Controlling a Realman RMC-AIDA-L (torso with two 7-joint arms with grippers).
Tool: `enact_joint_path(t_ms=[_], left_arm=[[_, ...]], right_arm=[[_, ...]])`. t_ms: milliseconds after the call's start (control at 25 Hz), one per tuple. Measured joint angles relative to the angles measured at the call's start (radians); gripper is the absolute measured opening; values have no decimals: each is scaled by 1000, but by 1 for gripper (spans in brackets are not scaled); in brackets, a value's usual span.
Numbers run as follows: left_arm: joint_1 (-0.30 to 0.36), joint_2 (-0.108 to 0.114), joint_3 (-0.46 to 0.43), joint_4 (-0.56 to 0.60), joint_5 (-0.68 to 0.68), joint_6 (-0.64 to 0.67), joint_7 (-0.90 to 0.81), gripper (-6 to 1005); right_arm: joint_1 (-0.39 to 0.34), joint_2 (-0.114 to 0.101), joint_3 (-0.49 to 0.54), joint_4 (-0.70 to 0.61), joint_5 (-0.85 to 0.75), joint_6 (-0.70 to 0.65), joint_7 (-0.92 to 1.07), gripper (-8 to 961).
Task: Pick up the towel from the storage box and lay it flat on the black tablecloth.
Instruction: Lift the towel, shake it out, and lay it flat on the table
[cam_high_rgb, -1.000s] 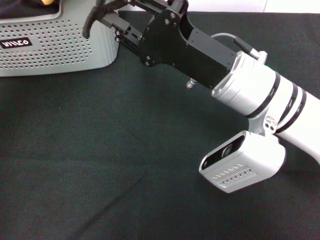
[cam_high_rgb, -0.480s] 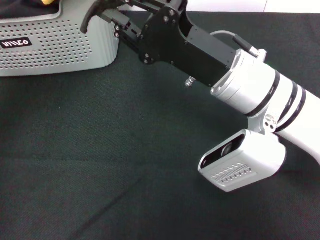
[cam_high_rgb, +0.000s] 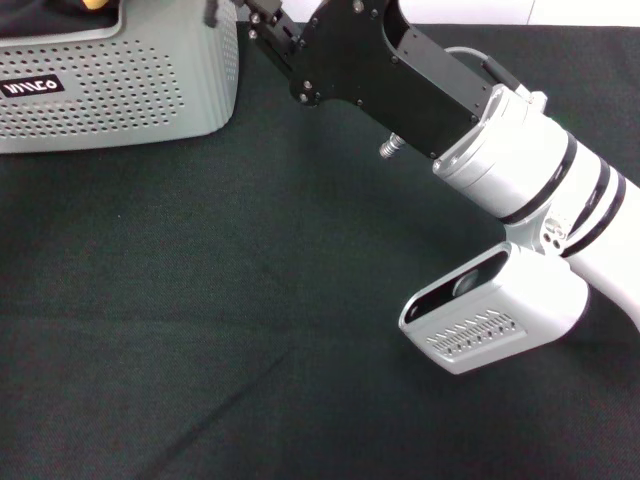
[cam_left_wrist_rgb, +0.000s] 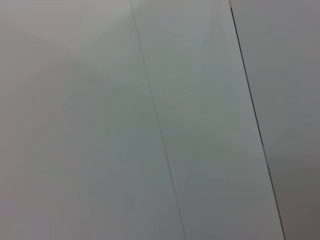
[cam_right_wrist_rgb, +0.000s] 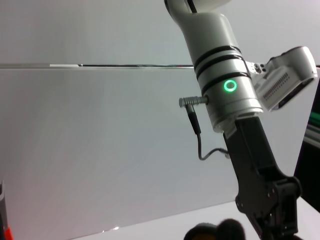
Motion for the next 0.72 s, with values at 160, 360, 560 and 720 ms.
enact_joint_path(t_ms=[160, 360, 560, 720], left_arm=[[1, 0, 0, -1, 0, 1, 0, 27], [20, 0, 1, -9, -2, 13, 14, 28], [58, 0, 3, -18, -25, 53, 51, 29], [77, -1, 0, -21, -36, 103, 65, 29]], right_arm=[[-10, 0, 2, -22, 32, 25, 8, 213], [-33, 0, -5, -37, 55, 32, 63, 71], [-84, 0, 1, -68, 52, 20, 202, 39], [-134, 0, -1, -89, 40, -11, 316, 13]])
